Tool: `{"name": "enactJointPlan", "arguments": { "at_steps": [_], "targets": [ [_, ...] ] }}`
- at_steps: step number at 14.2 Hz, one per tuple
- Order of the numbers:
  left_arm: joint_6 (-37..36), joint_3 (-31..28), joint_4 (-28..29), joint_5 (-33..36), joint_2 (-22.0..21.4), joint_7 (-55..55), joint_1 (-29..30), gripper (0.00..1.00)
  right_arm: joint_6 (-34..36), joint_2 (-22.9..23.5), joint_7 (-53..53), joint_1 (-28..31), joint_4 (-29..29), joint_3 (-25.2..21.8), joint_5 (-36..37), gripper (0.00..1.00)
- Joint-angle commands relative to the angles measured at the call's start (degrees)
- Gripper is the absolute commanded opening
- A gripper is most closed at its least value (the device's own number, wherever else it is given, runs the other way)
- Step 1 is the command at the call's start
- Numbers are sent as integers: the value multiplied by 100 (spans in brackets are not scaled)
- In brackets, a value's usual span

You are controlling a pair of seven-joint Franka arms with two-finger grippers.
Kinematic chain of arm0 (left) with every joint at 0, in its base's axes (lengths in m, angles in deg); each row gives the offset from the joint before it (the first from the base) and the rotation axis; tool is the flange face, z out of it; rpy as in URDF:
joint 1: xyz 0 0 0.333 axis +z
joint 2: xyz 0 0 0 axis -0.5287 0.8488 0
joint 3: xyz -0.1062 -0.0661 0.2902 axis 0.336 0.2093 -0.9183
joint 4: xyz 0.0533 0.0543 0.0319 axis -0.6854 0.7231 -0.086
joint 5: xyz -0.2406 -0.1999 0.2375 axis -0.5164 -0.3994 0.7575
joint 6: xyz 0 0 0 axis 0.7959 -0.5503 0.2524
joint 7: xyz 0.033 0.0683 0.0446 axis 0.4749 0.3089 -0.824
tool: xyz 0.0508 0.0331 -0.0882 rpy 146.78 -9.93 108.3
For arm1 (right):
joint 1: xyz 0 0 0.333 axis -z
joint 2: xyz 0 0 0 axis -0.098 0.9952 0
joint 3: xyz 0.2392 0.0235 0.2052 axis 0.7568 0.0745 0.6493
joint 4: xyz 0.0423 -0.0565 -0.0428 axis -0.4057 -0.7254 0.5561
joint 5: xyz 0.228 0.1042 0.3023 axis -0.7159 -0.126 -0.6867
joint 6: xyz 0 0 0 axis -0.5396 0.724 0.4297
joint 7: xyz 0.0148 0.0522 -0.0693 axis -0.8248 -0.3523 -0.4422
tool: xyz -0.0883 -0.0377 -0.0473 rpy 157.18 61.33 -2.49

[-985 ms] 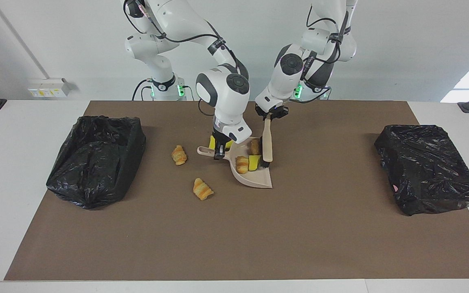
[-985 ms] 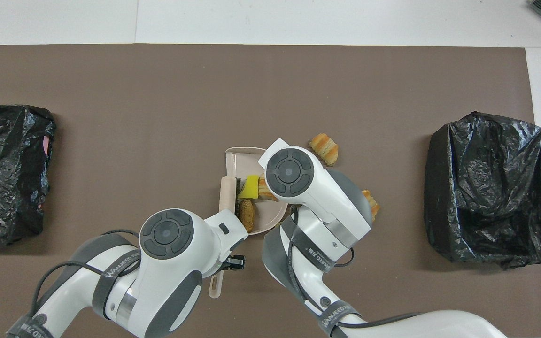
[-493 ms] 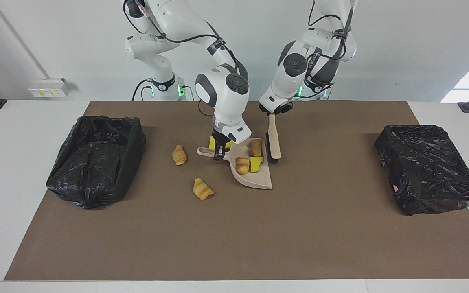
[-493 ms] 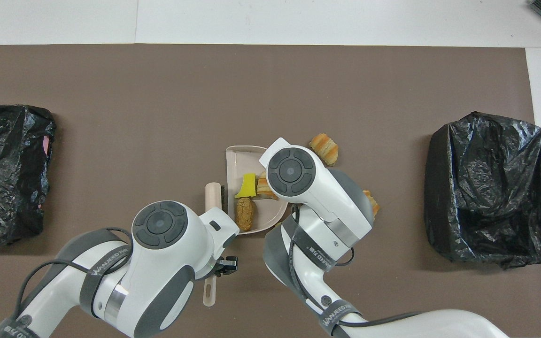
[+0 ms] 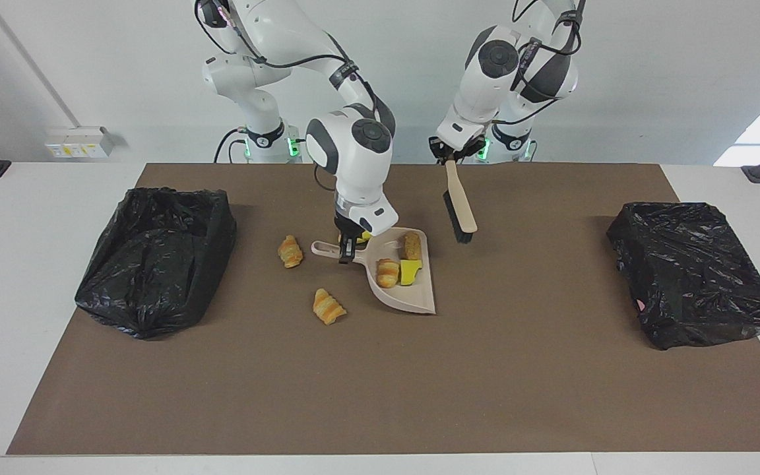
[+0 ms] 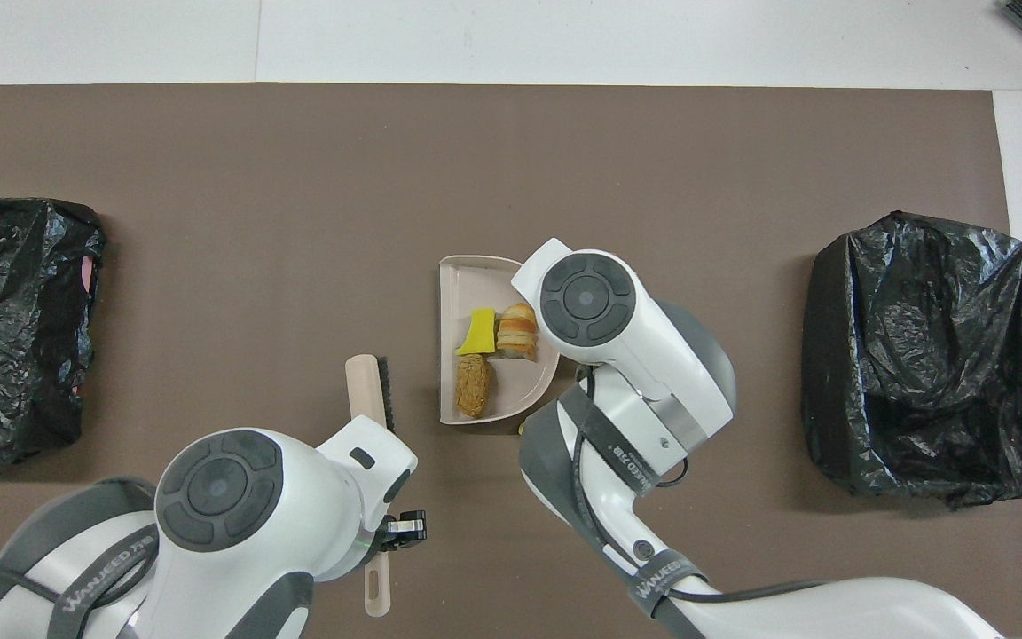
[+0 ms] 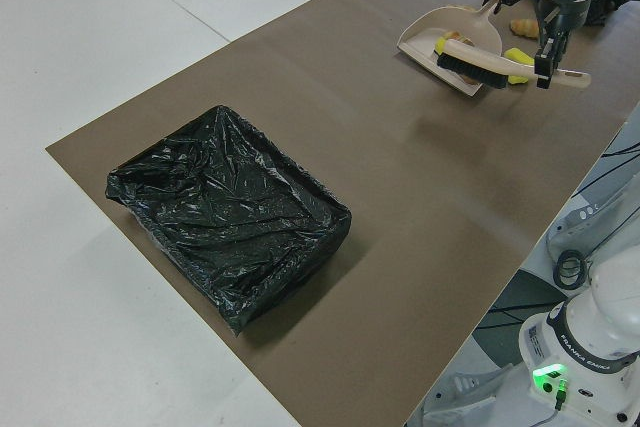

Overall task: Sweep and dump trash in bin
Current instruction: 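Carry the loaded dustpan with the right gripper over the trash bag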

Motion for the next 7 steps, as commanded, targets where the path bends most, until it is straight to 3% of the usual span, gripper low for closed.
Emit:
{"name": "enactJointPlan", "arguments": {
  "at_steps": [1, 5, 7],
  "targets": [
    [746, 347, 611, -54, -397, -460, 10, 0, 190, -367, -580, 379, 4, 51, -353, 0],
    [1487, 568, 1007, -54, -107, -515, -446, 0, 1287, -517, -1186, 923, 697, 51, -459, 0],
    [1628, 568, 1245, -54, -107, -471, -631, 0, 1465, -753, -1337, 1292, 795, 34, -590, 0]
  ]
}}
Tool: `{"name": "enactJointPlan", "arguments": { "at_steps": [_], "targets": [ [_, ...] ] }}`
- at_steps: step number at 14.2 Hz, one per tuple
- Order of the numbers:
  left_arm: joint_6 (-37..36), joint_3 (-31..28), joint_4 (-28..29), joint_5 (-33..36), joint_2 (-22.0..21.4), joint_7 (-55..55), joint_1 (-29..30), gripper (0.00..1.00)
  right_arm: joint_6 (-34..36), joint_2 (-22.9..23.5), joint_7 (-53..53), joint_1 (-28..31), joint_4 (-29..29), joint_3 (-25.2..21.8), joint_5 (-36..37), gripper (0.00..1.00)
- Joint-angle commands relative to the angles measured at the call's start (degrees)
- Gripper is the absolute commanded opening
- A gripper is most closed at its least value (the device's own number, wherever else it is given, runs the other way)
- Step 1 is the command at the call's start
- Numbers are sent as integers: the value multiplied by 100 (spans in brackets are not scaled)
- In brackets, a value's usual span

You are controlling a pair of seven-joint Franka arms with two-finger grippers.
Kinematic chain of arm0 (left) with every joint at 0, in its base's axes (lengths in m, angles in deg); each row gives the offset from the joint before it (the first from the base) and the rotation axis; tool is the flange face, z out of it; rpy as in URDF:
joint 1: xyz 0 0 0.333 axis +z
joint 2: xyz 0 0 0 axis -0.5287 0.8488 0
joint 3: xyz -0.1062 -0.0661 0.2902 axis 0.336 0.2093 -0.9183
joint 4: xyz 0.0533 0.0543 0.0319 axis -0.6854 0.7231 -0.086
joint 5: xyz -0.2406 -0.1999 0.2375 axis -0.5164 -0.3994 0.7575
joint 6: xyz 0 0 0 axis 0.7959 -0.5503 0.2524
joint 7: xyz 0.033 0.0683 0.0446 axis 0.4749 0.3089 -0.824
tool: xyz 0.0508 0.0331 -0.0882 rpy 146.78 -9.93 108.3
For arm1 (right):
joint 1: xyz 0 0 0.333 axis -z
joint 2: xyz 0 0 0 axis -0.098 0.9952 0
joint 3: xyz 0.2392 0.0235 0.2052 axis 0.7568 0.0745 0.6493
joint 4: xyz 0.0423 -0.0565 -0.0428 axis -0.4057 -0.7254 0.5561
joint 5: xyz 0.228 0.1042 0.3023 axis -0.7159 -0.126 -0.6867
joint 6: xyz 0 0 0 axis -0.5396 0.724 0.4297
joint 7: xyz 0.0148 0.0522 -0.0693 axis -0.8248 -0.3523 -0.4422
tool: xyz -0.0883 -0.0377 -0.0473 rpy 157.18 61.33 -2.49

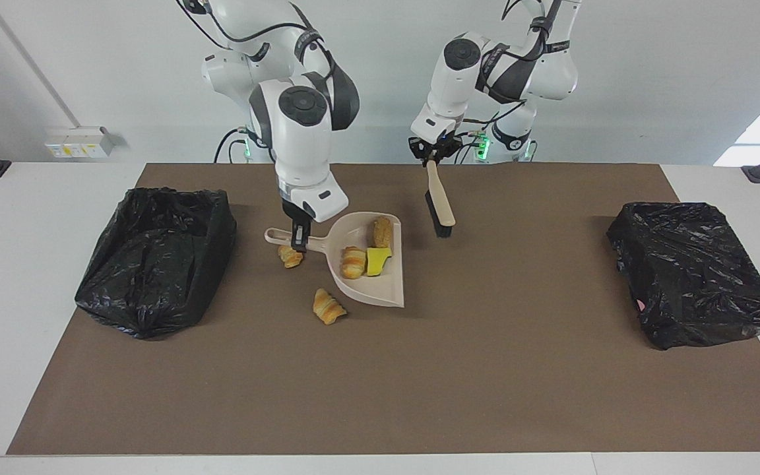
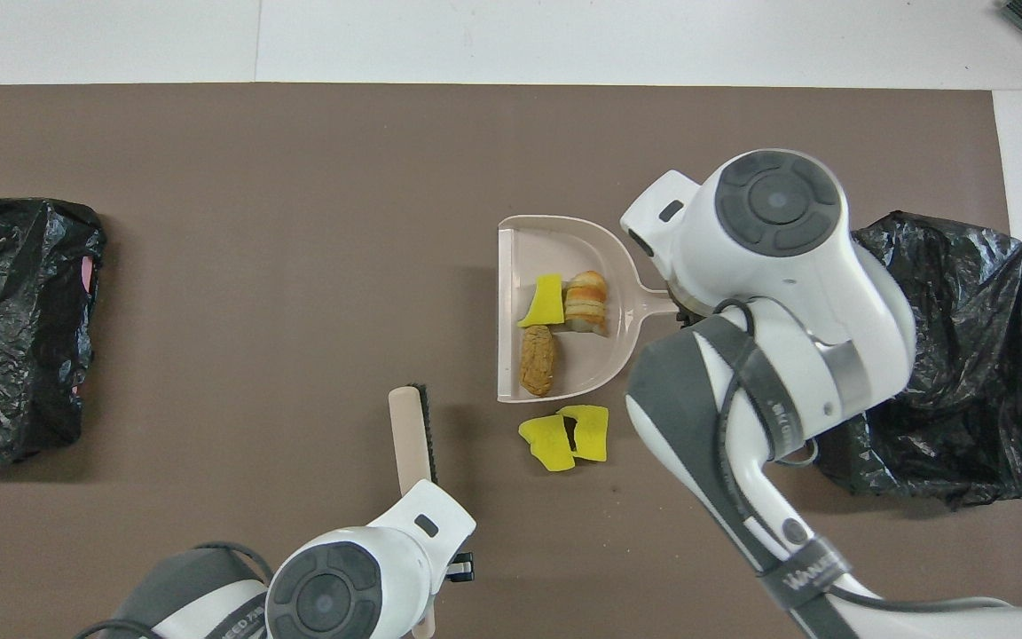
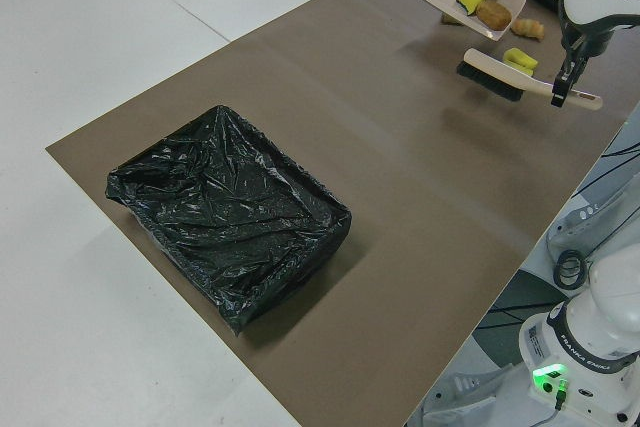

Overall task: Sweep and dump trash in bin
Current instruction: 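Carry the loaded dustpan with the right gripper over the trash bag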

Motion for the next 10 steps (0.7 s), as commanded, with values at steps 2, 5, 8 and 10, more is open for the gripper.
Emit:
{"name": "enactJointPlan", "arguments": {
  "at_steps": [2, 5, 8, 10],
  "targets": [
    [417, -61, 437, -51, 31, 78, -399, 0, 379, -413, -301, 750, 148, 32, -230, 0],
    [698, -52, 438, -60, 339, -44, -549, 0, 643, -598, -458, 1260, 148, 14, -221, 0],
    [875, -52, 420, -77, 427, -211, -575, 0, 670, -651, -1414, 1883, 139, -3, -221, 0],
    [989, -52, 429, -77, 462, -404, -759, 0, 670, -652, -2064, 2305, 121, -3, -221, 0]
  ]
}}
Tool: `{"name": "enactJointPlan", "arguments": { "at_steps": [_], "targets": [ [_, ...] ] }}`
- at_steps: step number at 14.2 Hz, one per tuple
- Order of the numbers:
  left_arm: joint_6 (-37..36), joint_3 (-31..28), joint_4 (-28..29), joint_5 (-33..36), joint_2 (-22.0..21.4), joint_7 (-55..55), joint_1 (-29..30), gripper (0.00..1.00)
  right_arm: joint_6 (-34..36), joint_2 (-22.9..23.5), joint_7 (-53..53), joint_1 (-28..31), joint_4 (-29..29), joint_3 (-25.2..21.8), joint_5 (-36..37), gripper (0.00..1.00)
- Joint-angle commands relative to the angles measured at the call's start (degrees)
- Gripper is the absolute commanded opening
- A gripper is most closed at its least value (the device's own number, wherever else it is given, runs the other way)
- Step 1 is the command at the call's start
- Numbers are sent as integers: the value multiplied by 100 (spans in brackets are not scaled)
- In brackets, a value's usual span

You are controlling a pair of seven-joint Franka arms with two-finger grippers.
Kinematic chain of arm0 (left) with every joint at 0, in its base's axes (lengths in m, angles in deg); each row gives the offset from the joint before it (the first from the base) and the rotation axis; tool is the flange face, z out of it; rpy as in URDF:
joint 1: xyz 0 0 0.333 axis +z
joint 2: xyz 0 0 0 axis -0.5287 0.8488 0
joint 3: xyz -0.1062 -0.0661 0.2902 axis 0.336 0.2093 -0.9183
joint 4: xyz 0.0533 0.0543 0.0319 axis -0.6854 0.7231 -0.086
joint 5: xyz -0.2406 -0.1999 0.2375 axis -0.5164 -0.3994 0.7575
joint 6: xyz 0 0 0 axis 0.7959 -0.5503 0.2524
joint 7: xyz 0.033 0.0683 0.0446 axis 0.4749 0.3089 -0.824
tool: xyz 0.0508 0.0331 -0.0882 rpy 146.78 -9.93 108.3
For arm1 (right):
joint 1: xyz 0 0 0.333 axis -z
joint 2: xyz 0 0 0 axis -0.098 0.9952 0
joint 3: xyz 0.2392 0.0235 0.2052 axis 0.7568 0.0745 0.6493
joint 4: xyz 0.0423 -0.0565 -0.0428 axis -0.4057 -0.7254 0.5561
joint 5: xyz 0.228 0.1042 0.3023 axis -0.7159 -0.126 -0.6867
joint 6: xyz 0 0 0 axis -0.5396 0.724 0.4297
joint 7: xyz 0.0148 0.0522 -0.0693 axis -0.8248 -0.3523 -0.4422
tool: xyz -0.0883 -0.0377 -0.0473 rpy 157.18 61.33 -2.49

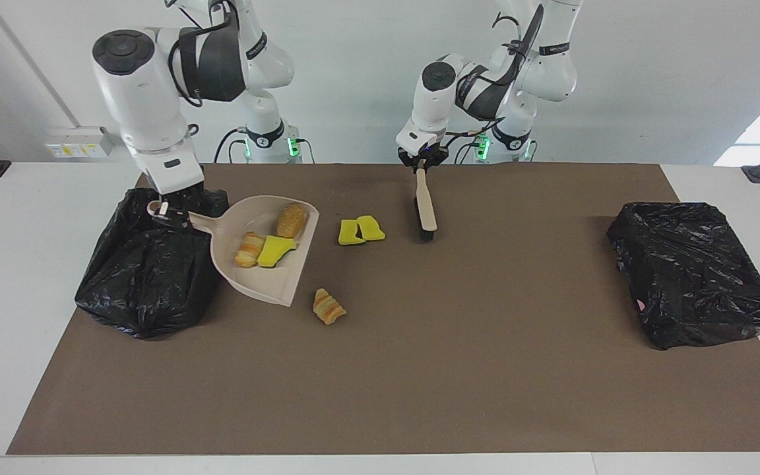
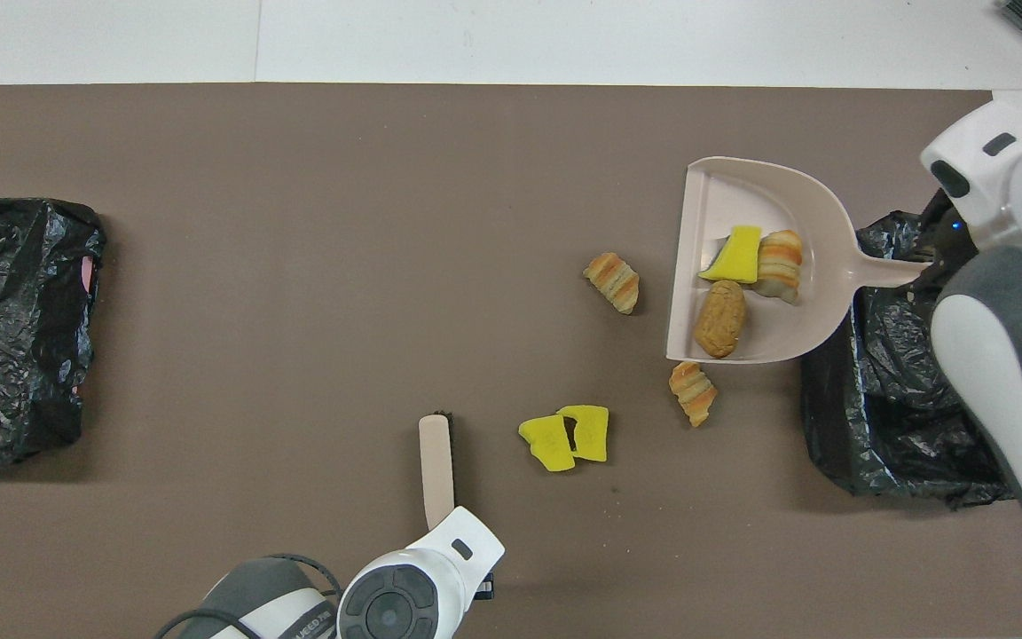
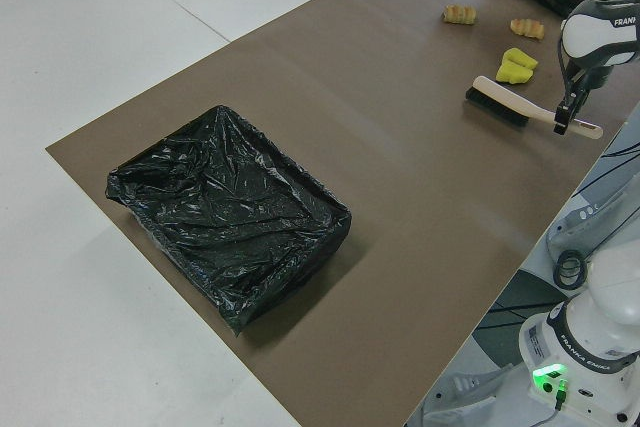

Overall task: Sweep and dump trash in bin
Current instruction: 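Carry the loaded dustpan with the right gripper over the trash bag, then tip the dustpan with the right gripper to dump scraps into the bag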

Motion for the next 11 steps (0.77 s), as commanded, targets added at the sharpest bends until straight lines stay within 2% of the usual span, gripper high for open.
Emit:
{"name": "enactJointPlan", "arguments": {
  "at_steps": [1, 5, 8, 9, 11],
  "targets": [
    [218, -65, 46, -73, 31, -279, -279, 0, 89, -76, -898, 585, -53, 56, -98, 0],
    [271, -65, 37, -73, 172, -517, -401, 0, -43, -172, -1305, 1228, -193, 48, 463, 0],
    [359, -74, 28, -73, 216, -526, -402, 0, -78, -304, -1314, 1368, -395, 48, 1237, 0],
    [368, -65, 28, -73, 259, -508, -402, 0, -209, -356, -1322, 1535, -500, 39, 1290, 0],
    [368, -74, 28, -73, 277, -482, -393, 0, -682, -602, -1322, 1641, -955, 39, 1894, 0]
  ]
}}
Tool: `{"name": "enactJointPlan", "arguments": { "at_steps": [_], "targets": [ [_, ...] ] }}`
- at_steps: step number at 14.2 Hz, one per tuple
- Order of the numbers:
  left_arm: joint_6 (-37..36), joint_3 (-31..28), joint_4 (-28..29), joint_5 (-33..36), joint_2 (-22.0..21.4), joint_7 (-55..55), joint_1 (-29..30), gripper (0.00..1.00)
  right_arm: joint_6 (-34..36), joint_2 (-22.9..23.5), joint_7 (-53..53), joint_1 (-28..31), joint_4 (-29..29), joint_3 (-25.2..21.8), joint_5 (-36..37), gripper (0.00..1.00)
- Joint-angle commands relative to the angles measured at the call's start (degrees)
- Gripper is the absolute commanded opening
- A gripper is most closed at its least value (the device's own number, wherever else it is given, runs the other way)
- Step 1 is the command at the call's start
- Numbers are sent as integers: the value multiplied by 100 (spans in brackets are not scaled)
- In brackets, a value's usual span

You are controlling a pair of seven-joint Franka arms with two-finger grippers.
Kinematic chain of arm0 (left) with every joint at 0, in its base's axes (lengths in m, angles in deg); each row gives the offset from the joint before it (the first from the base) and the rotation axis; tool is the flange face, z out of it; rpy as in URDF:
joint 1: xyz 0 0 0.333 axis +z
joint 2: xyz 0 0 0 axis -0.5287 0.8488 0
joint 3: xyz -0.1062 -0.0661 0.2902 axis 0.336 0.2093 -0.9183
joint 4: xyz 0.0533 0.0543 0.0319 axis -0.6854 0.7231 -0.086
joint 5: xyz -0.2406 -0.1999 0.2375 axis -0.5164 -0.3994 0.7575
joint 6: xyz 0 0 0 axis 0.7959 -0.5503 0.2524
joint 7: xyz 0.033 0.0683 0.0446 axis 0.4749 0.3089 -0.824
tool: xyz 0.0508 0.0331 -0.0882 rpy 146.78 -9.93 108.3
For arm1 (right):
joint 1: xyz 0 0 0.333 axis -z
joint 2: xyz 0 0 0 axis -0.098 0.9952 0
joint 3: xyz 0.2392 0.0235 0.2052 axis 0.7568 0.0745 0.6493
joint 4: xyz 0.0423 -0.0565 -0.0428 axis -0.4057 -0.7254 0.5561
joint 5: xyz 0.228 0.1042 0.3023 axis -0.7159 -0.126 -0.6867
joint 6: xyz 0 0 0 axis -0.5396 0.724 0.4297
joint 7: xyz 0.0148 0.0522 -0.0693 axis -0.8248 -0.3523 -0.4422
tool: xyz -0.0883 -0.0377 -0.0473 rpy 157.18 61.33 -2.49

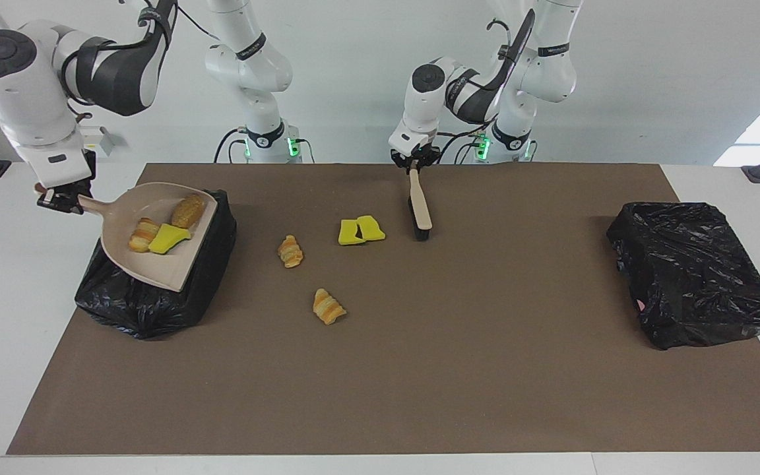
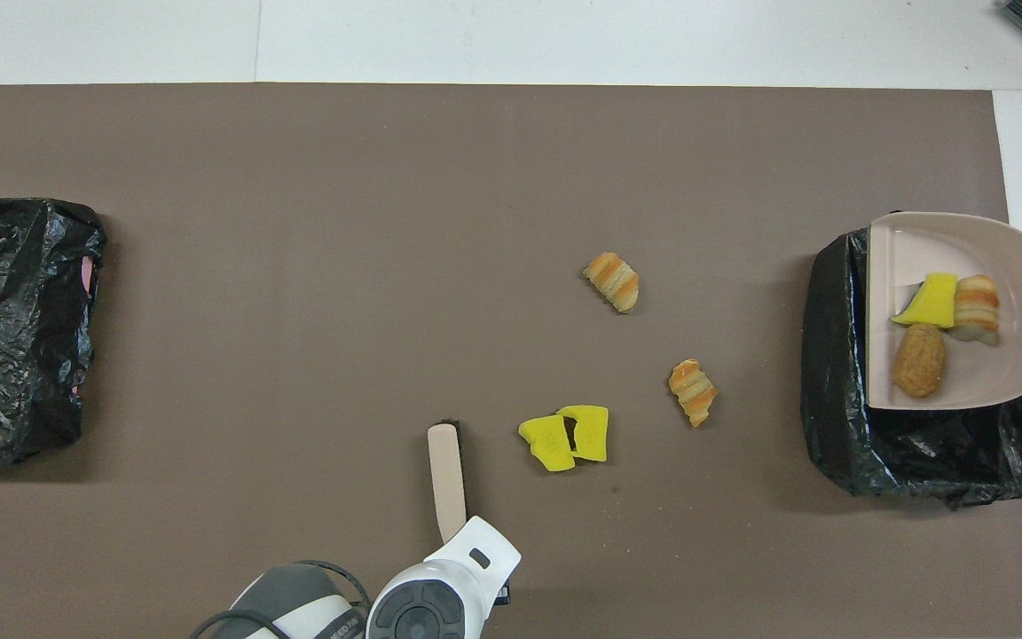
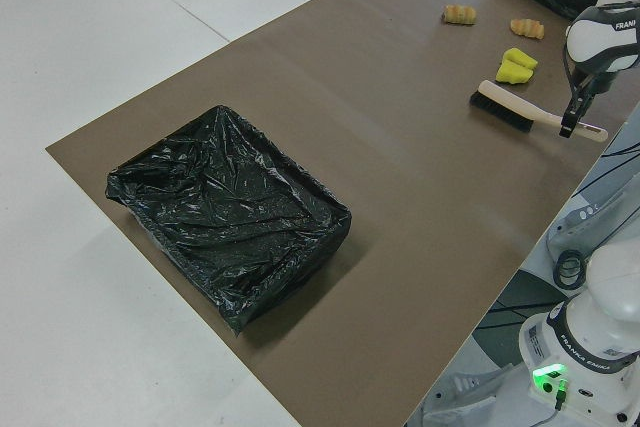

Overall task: Sweep and dump trash in bin
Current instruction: 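Tip the dustpan with the right gripper to dump scraps into the bag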

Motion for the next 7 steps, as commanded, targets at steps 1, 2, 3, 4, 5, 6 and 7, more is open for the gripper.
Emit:
{"name": "enactJointPlan", "arguments": {
  "at_steps": [1, 2, 3, 4, 5, 6, 7],
  "targets": [
    [116, -88, 31, -70, 62, -68, -121, 38, -615, -551, -72, 238, -838, 68, 657, 0],
    [134, -88, 22, -70, 70, -104, -78, 65, -747, -657, -54, 308, -1014, 68, 712, 0],
    [134, -88, 22, -78, 71, -113, -68, 81, -835, -753, 7, 318, -1190, 59, 869, 0],
    [125, -97, 22, -78, 79, -113, -51, 92, -888, -894, 286, 318, -1392, 68, 1131, 0],
    [116, -97, 14, -78, 114, -113, -7, 100, -915, -1034, 637, 309, -1603, 68, 1404, 0],
    [90, -106, -13, -78, 149, -113, 80, 100, -924, -1175, 892, 266, -1813, 68, 1624, 0],
    [46, -106, -48, -70, 158, -113, 177, 100, -924, -1263, 1086, 230, -1937, 76, 1826, 0]
  ]
}}
